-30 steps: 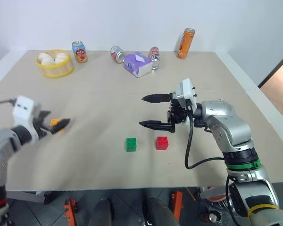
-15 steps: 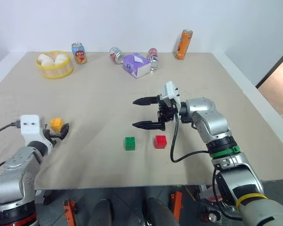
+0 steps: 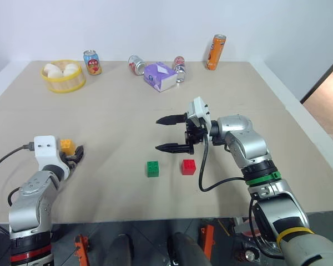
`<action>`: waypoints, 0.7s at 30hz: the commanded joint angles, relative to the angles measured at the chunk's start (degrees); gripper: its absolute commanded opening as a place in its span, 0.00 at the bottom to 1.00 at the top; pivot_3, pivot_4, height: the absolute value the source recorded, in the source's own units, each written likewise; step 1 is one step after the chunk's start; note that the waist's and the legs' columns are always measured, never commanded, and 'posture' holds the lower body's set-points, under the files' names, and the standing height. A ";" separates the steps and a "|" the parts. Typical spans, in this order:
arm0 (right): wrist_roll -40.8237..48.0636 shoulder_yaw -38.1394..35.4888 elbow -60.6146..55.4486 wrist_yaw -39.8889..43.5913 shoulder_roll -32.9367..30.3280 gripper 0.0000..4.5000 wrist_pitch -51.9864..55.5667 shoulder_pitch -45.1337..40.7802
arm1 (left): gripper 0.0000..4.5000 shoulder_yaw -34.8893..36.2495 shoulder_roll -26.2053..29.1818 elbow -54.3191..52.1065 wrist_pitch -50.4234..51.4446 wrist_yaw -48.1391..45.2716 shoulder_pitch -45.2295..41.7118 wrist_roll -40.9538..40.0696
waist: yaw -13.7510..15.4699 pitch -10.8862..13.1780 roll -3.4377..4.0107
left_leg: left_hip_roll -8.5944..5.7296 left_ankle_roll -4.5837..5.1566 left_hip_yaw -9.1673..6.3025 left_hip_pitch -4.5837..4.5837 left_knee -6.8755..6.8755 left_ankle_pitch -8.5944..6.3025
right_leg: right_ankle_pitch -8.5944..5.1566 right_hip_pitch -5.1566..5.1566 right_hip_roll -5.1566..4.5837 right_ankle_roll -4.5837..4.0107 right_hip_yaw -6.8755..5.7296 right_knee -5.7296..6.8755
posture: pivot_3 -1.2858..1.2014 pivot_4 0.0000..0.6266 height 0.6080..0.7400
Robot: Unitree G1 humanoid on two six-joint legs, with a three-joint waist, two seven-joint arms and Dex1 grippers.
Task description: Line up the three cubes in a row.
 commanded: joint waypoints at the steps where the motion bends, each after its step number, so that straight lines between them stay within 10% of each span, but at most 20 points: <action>1: 0.33 -1.51 -1.08 0.06 -0.28 1.00 -0.35 -1.35 | 0.52 -0.02 1.45 0.05 -2.45 0.13 -1.20 0.88 | 0.00 0.00 0.00 | 0.00 0.00 0.00 0.00 -0.01 0.00 | 0.00 0.00 0.00 0.00 0.00 0.00 | 0.52 0.24 1.00; 4: 0.23 -1.62 -1.14 -0.18 -0.47 1.00 -0.36 -1.19 | 0.30 -0.05 1.85 0.83 -3.29 0.11 -1.52 0.98 | 0.00 0.00 0.00 | 0.00 0.00 0.00 -0.01 -0.03 0.00 | -0.01 -0.01 0.00 -0.02 -0.01 0.00 | 0.52 0.24 1.00; 21: 8.86 -5.99 -24.05 -0.02 -13.22 1.00 12.38 12.41 | 0.30 -20.56 22.59 8.56 -22.68 -57.89 -5.10 -5.85 | -0.12 0.02 0.04 | -0.01 -0.15 0.02 0.05 -0.53 -0.08 | -0.47 -0.22 0.03 -0.45 0.05 -0.07 | 0.52 0.24 1.00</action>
